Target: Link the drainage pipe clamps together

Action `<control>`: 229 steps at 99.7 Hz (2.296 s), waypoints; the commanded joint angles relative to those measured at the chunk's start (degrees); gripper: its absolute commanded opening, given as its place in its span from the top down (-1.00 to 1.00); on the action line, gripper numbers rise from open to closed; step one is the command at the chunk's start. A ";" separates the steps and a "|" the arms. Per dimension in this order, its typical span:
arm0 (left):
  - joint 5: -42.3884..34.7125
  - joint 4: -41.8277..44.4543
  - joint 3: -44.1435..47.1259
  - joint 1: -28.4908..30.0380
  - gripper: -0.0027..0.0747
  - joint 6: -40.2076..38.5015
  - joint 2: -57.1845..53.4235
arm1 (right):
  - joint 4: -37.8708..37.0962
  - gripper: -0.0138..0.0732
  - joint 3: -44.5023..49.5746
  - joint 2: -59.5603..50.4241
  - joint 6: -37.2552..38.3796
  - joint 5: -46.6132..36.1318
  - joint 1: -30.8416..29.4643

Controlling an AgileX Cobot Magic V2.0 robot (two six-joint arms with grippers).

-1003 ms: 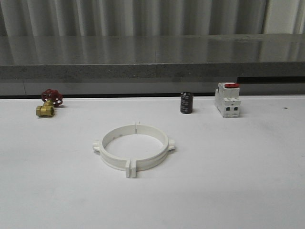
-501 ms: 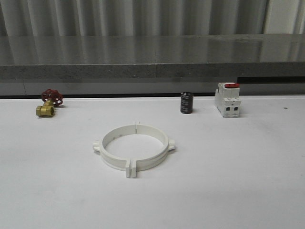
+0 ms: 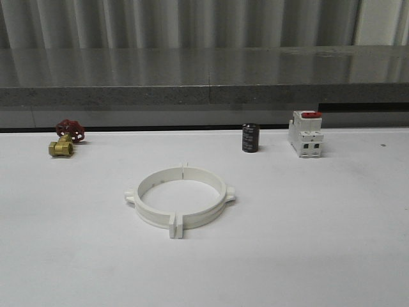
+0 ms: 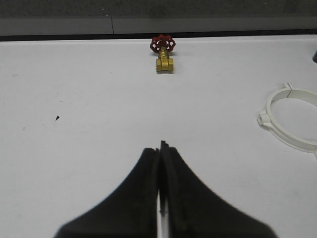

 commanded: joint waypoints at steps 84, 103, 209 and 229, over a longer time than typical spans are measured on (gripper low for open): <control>-32.62 -12.49 21.20 10.01 0.99 7.95 -14.45 | 0.21 0.84 -0.95 0.50 -0.53 -4.47 -0.28; -35.21 -11.14 26.14 10.42 0.99 7.70 -20.39 | 0.21 0.84 -0.95 0.50 -0.53 -4.47 -0.28; -35.18 -5.90 27.08 7.50 0.99 5.77 -20.88 | 0.21 0.84 -0.95 0.50 -0.53 -4.47 -0.28; -35.18 -5.90 27.08 7.50 0.99 5.77 -20.88 | 0.21 0.84 -0.95 0.50 -0.53 -4.47 -0.28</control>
